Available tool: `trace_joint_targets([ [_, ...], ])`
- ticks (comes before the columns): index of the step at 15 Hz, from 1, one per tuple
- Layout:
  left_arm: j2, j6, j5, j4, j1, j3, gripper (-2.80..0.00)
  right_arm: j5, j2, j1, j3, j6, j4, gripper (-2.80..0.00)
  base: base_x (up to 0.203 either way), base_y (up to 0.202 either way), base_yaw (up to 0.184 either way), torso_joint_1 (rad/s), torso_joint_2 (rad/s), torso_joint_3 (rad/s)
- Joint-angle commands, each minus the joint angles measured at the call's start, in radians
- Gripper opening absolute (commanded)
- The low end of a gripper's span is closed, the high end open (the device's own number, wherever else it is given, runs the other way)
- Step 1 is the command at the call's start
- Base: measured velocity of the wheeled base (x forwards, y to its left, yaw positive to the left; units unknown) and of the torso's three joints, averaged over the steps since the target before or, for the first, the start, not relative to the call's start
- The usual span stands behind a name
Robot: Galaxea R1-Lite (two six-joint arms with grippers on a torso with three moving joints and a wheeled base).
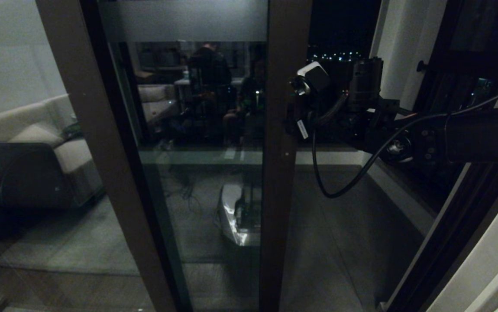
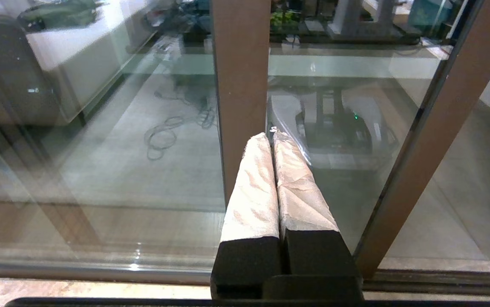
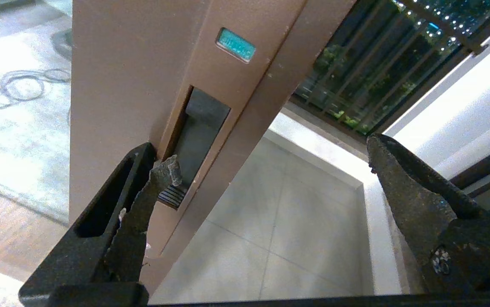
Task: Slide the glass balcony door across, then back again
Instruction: Close the slid door
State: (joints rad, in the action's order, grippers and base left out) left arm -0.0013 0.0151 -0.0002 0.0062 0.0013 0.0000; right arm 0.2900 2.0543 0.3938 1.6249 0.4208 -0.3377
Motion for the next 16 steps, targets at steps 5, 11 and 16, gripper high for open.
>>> trace_joint_targets([
  [5, 0.0, 0.0, 0.0, 0.0, 0.0, 0.002, -2.8, 0.001, 0.0, -0.174, -0.002, 0.013, 0.0, 0.0, 0.0, 0.0, 0.0, 0.0, 0.0, 0.0],
  [11, 0.0, 0.0, 0.0, 0.0, 0.0, 0.002, -2.8, 0.001, 0.0, -0.191, -0.007, 0.019, 0.001, 0.0, 0.0, 0.0, 0.0, 0.0, 0.0, 0.0],
  [16, 0.0, 0.0, 0.0, 0.0, 0.0, 0.002, -2.8, -0.014, -0.028, -0.201, -0.007, 0.01, -0.001, 0.0, 0.0, 0.0, 0.0, 0.0, 0.0, 0.0],
])
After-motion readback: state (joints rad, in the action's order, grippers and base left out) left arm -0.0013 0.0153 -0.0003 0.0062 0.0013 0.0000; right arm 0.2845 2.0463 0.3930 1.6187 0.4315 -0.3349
